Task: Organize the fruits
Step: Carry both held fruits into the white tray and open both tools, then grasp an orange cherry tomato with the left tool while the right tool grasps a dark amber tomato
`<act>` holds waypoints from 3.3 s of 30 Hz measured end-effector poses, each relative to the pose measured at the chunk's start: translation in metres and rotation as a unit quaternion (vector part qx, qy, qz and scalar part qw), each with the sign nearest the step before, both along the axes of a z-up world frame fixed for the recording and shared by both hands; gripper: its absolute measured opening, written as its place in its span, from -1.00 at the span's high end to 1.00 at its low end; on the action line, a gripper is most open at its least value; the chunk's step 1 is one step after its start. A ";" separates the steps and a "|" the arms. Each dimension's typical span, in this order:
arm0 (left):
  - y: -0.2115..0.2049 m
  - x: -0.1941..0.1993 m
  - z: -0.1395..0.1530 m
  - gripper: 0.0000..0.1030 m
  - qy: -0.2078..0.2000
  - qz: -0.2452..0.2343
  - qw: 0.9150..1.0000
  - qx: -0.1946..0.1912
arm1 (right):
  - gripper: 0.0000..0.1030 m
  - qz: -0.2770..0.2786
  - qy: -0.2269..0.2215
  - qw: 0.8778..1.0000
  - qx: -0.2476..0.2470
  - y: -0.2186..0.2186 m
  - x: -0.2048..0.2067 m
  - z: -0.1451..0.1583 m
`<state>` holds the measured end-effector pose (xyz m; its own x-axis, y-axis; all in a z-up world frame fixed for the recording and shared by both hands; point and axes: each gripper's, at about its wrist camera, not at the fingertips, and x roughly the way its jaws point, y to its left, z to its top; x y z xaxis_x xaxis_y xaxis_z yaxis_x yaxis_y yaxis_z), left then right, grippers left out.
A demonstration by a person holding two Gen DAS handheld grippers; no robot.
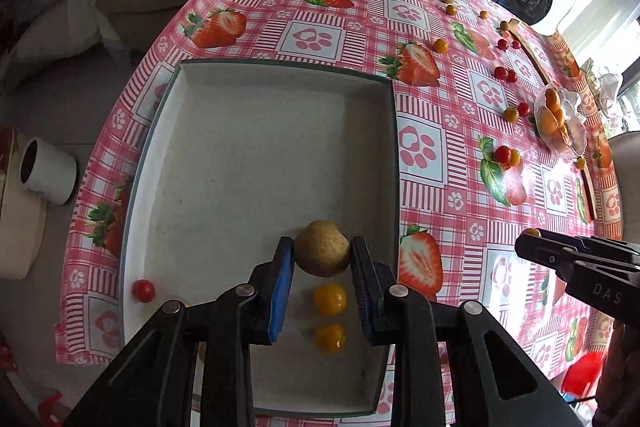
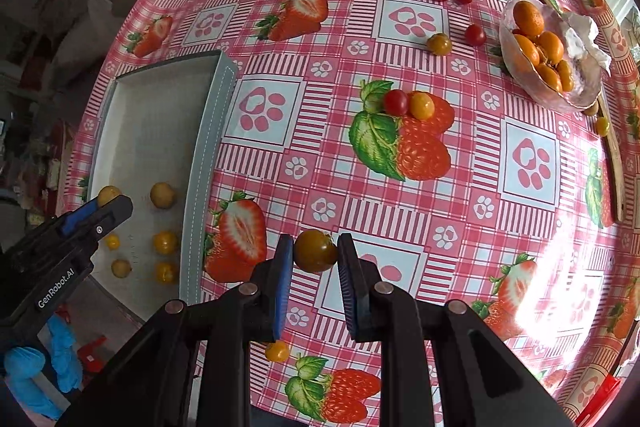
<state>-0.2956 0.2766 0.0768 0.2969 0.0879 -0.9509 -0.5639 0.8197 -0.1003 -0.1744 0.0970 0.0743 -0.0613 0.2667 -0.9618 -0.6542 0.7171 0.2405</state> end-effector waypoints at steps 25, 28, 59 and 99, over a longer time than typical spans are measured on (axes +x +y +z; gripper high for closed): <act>0.050 -0.024 -0.055 0.41 0.059 0.061 0.996 0.024 | 0.53 0.112 0.024 0.993 0.017 0.149 -0.035 -0.029; 0.048 -0.025 -0.058 0.41 0.064 0.058 0.996 0.026 | 0.52 0.111 0.028 0.993 0.005 0.157 -0.034 -0.042; 0.012 0.004 -0.019 -0.40 0.051 -0.001 0.995 0.081 | -0.25 0.025 0.011 0.998 0.053 0.092 0.007 0.003; -0.139 0.044 -0.036 -0.40 0.070 -0.080 0.994 0.016 | 0.51 -0.147 -0.059 0.987 -0.004 0.015 0.170 -0.059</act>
